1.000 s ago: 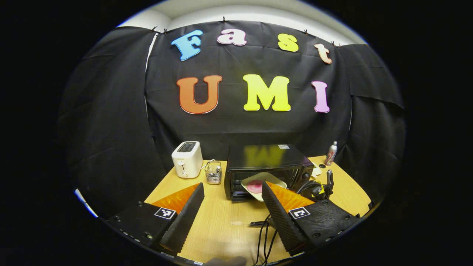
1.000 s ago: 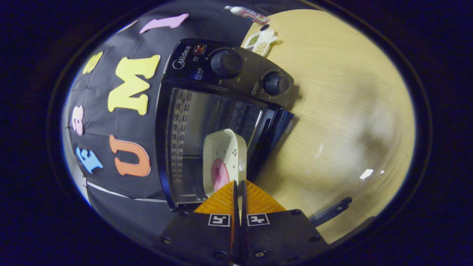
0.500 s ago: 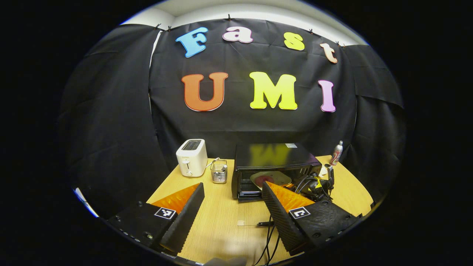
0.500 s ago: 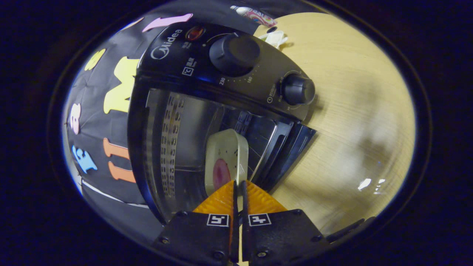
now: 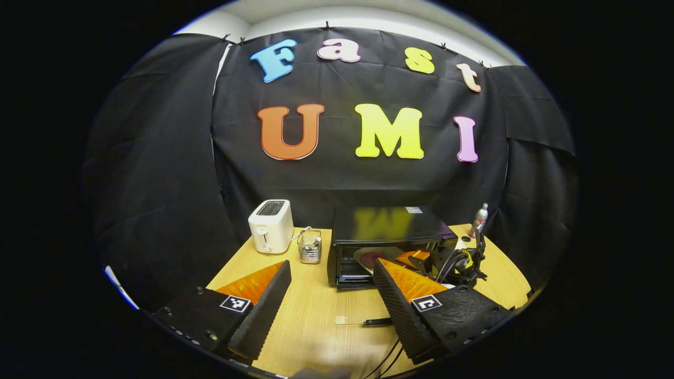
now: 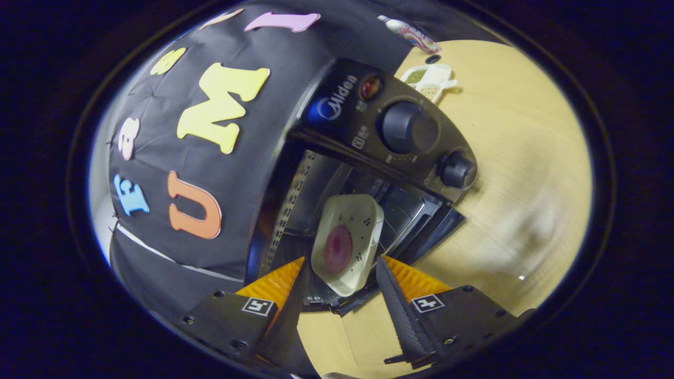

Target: Open the electric oven with the left hand, put the food in, and close the electric oven.

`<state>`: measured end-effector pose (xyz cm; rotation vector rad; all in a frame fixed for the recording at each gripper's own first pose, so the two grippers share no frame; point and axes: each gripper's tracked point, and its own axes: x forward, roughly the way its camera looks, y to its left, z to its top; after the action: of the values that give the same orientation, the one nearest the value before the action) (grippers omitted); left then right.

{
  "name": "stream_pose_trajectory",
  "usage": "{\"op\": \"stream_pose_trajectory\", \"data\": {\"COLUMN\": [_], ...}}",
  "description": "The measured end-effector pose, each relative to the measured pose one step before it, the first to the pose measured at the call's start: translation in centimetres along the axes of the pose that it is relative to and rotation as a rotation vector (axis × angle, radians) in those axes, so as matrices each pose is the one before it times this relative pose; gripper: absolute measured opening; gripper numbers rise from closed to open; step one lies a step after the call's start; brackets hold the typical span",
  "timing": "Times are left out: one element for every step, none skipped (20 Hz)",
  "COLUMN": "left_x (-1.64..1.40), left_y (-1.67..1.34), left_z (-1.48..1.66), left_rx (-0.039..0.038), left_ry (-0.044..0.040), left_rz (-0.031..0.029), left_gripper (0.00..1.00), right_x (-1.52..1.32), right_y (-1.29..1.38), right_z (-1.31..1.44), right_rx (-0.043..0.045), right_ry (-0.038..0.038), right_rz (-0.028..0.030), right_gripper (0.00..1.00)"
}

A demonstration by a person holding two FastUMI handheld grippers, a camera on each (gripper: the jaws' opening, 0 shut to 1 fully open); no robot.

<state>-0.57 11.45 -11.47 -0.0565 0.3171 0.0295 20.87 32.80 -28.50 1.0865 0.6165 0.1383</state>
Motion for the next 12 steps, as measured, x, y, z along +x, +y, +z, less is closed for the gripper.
{"op": "stream_pose_trajectory", "data": {"left_x": [0.03,-0.179,-0.099,-0.162,-0.159,-0.225,-0.116,-0.176,-0.16,-0.169,-0.269,-0.172], "left_y": [-0.299,-0.125,-0.131,-0.212,-0.169,-0.155,-0.122,-0.17,-0.253,-0.328,-0.36,-0.318], "left_z": [0.148,0.151,0.25,0.181,0.059,0.167,0.043,0.008,-0.065,0.004,0.024,-0.05], "left_rx": [-0.00081,0.00006,0.00214,0.00427,0.00576,0.00325,0.00403,-0.00039,-0.00247,-0.002,-0.00227,-0.00408], "left_ry": [-0.00702,-0.00365,-0.01026,-0.00762,-0.00745,-0.01047,-0.0063,-0.00429,-0.0052,-0.00428,-0.0062,-0.00223], "left_rz": [-0.00381,-0.00306,-0.00216,-0.00324,0.00016,-0.00332,0.00139,-0.00175,-0.00124,-0.00463,-0.00194,-0.00308], "left_gripper": [0.95,0.95,0.95,0.95,0.95,0.95,0.95,0.95,0.95,0.95,0.95,0.95], "right_x": [-0.809,-0.968,-0.972,-1.02,-1.11,-1.197,-1.209,-1.352,-1.205,-1.259,-1.156,-1.271], "right_y": [-0.087,-0.075,0.017,-0.035,-0.109,0.015,-0.071,-0.313,-0.206,-0.268,-0.321,-0.332], "right_z": [-0.028,0.199,0.308,0.288,0.355,0.361,0.424,0.466,0.555,0.725,0.699,0.472], "right_rx": [-0.02374,-0.02387,-0.02205,-0.02828,-0.03592,-0.03362,-0.03314,-0.03728,-0.04222,-0.0399,-0.0329,-0.03178], "right_ry": [0.01715,0.01004,0.00338,0.00104,0.00048,-0.00255,-0.0044,-0.00551,-0.01075,-0.01684,-0.01223,-0.01175], "right_rz": [-0.01223,-0.00912,-0.00644,-0.00744,-0.00989,-0.00439,-0.00647,-0.00341,-0.00834,-0.00908,-0.00615,-0.00782], "right_gripper": [0.84,0.89,0.92,0.86,0.87,0.86,0.87,0.86,0.87,0.88,0.88,0.88]}}
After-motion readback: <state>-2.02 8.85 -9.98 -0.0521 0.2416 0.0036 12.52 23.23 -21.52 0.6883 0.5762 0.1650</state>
